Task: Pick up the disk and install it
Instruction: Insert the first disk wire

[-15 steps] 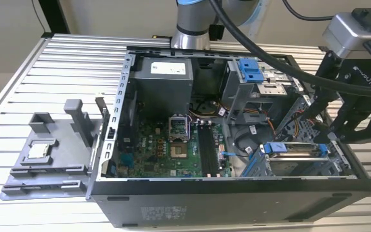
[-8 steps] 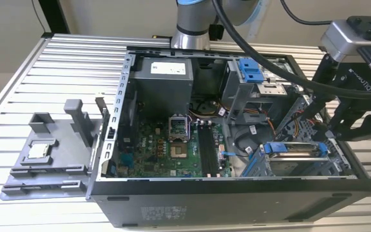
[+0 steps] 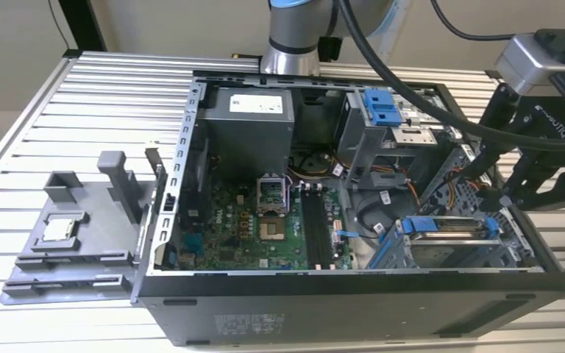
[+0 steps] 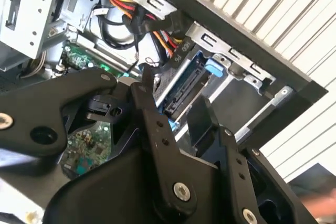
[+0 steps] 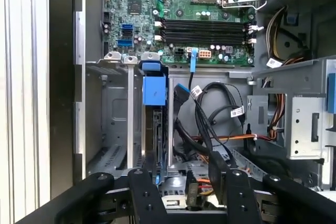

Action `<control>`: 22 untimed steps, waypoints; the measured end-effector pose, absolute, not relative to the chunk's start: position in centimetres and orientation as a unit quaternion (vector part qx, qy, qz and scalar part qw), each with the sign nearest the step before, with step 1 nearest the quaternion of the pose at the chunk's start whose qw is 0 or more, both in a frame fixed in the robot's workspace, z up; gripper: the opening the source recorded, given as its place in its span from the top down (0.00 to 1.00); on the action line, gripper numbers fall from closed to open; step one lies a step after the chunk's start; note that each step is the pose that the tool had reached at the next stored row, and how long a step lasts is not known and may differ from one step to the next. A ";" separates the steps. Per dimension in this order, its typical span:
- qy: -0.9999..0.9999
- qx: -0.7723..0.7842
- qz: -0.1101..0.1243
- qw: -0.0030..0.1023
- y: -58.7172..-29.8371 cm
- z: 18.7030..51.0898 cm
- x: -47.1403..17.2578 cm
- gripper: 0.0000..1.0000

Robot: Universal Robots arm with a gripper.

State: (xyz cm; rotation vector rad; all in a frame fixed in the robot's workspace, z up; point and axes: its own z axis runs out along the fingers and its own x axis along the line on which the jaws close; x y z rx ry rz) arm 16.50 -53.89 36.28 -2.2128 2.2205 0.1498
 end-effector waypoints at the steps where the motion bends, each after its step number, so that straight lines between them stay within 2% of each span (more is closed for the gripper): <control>1: 0.707 -0.705 0.048 0.001 -53.9 36.2 16.7 0.00; 7: 0.708 -0.705 0.040 -0.010 -53.1 35.9 17.2 0.00; 16: 0.708 -0.705 0.038 -0.020 -52.2 35.7 17.8 0.00; 22: 0.708 -0.705 0.037 -0.021 -52.2 35.6 17.8 0.00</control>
